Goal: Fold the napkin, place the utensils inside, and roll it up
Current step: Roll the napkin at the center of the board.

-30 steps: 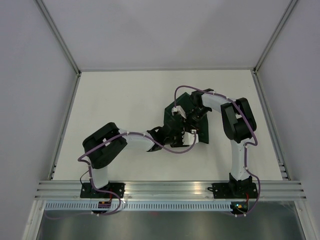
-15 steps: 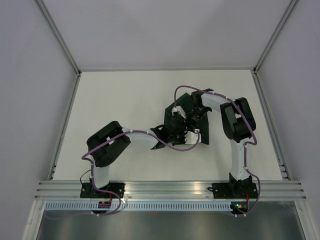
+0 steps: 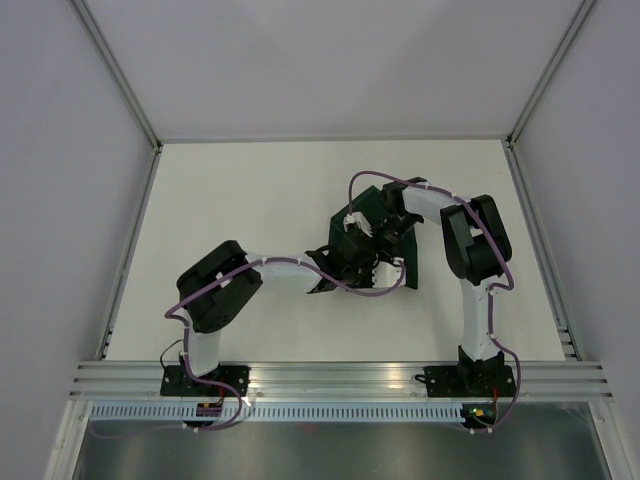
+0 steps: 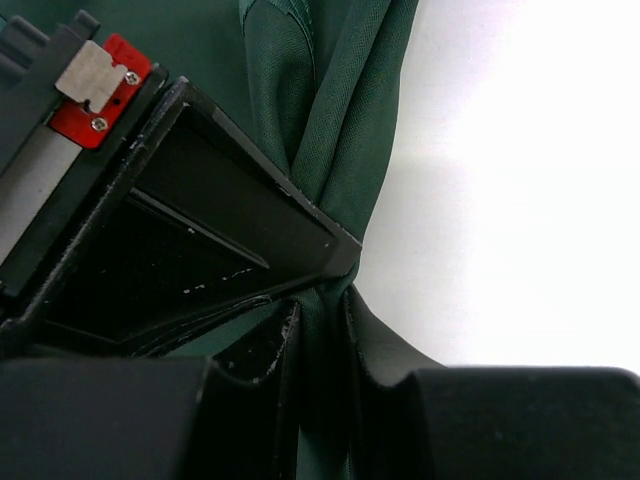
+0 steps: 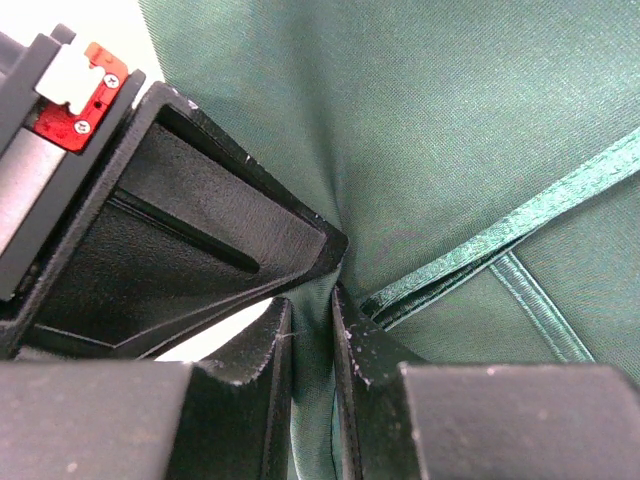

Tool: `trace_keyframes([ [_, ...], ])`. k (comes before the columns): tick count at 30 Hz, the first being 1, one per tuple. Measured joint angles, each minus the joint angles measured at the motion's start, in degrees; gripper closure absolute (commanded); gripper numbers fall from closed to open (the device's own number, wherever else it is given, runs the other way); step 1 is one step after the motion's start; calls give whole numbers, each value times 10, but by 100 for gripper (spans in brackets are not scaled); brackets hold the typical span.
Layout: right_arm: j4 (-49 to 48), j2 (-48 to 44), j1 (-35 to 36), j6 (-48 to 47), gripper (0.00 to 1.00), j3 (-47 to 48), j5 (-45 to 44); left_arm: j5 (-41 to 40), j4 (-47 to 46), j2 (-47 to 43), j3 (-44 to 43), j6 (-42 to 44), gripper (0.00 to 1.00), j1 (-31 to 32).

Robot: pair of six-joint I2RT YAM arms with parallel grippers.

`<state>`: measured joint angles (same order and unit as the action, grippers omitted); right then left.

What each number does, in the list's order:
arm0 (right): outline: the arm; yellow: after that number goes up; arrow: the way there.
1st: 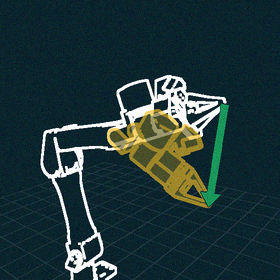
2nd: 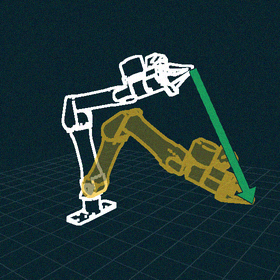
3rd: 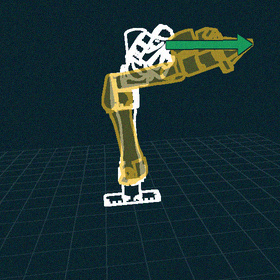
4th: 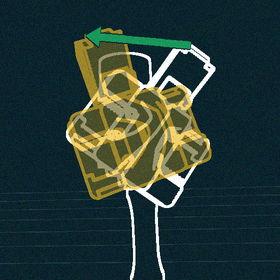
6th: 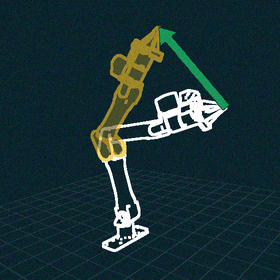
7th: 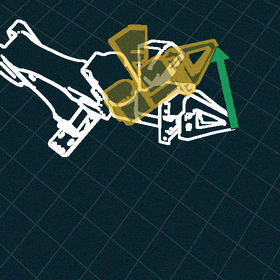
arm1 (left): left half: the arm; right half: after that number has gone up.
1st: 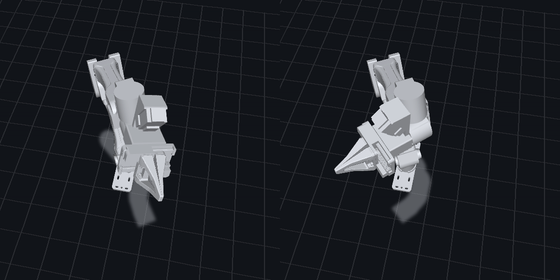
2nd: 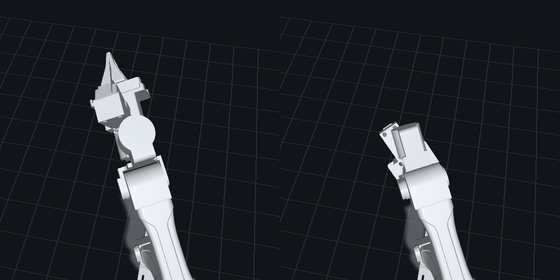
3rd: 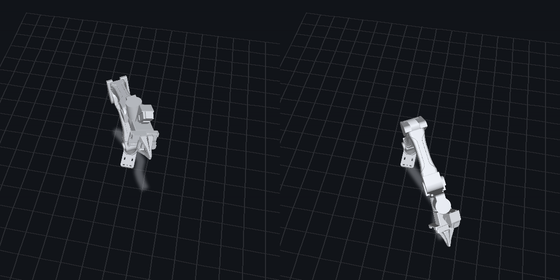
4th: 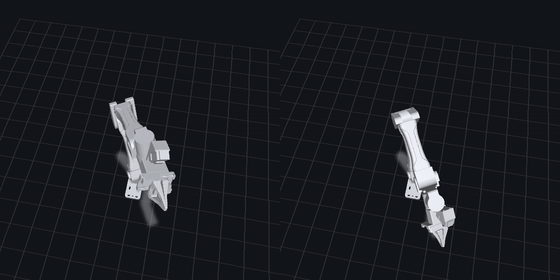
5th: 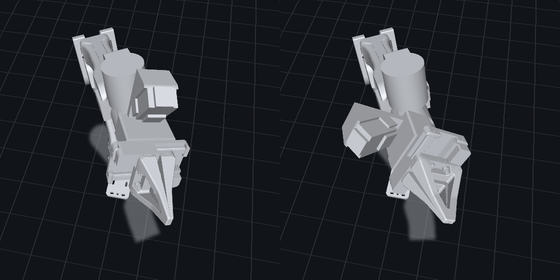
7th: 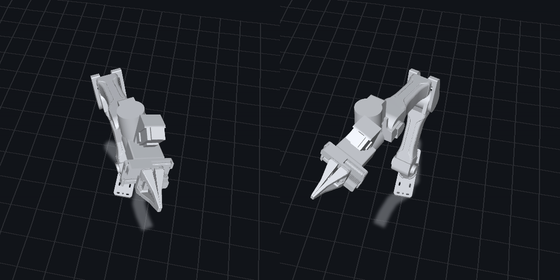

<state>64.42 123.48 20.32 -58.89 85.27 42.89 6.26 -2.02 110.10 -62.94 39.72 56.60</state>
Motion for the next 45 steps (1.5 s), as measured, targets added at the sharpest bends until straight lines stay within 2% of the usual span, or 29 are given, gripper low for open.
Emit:
trace_keyframes([
  [1,0,0,0,0,93,0,0,1,4,0,-2,0,98,0],
  [5,3,1,0,1,92,0,2,10,20,1,-10,0,98,-1],
  [8,7,2,0,2,88,-1,3,23,35,3,-19,-1,98,-3],
  [14,12,2,-1,9,64,-5,7,45,61,6,-33,-2,98,-7],
  [15,14,1,-1,11,58,-7,9,49,64,6,-34,-3,98,-7],
  [20,25,-10,-7,19,45,-11,10,66,77,7,-39,-13,98,-10],
  [28,24,-23,-17,29,37,-16,8,92,92,10,-45,-28,98,-15],
  [45,-20,-57,-98,35,33,-16,13,184,121,24,-66,-68,98,-52],
])
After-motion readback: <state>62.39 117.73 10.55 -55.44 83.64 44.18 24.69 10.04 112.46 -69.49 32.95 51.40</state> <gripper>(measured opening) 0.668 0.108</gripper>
